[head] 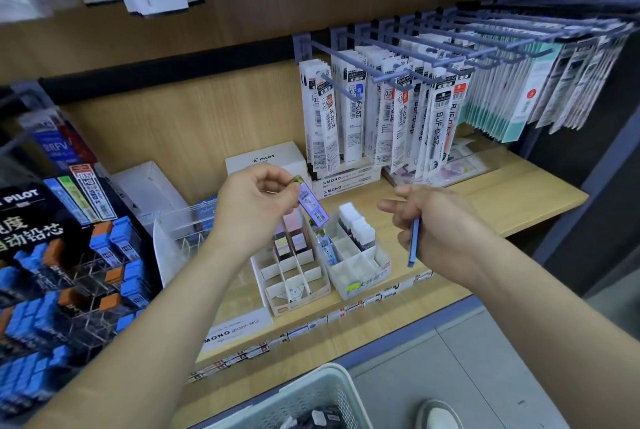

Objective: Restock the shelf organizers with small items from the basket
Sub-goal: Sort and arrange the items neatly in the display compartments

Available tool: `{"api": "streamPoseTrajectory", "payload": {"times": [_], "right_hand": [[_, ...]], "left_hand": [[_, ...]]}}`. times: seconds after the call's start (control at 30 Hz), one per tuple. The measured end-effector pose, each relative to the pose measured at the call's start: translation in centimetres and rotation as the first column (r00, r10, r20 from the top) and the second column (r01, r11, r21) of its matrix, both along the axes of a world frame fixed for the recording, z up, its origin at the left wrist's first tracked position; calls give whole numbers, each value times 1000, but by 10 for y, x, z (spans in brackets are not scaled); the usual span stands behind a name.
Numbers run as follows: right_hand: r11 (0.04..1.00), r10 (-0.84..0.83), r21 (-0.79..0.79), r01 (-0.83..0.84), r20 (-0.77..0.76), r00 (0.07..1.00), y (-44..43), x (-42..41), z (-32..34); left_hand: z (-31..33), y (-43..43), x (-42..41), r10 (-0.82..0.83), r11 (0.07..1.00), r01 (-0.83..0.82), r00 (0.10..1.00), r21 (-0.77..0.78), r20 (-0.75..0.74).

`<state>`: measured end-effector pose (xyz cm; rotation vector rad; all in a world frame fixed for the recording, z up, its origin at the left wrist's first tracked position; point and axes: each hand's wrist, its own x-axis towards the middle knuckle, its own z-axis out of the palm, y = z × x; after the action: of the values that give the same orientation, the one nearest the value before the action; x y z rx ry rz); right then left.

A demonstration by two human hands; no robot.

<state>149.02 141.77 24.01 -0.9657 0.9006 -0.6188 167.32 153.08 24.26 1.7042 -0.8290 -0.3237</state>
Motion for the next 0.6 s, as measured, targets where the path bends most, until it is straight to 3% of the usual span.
{"api": "streamPoseTrajectory", "payload": {"times": [0.2,0.27,0.33,0.43,0.6], "right_hand": [[996,66,52,-72,111,992,0,-3,-3],[993,116,2,-117,76,990,0,-5,-2],[965,194,-151,-212,-131,972,1,-6,-4],[838,241,-349,-420,-453,858,7,1,-18],[668,144,-512,-540,-623,769,9,34,-46]], "left_hand": [[-21,-2,4,66,992,-85,981,97,182],[-23,-4,1,72,988,-104,963,114,261],[-25,-7,-1,58,987,-99,956,129,287],[-30,-10,-4,36,985,-87,949,150,314],[-36,-13,-3,-6,980,-76,915,186,404]]}}
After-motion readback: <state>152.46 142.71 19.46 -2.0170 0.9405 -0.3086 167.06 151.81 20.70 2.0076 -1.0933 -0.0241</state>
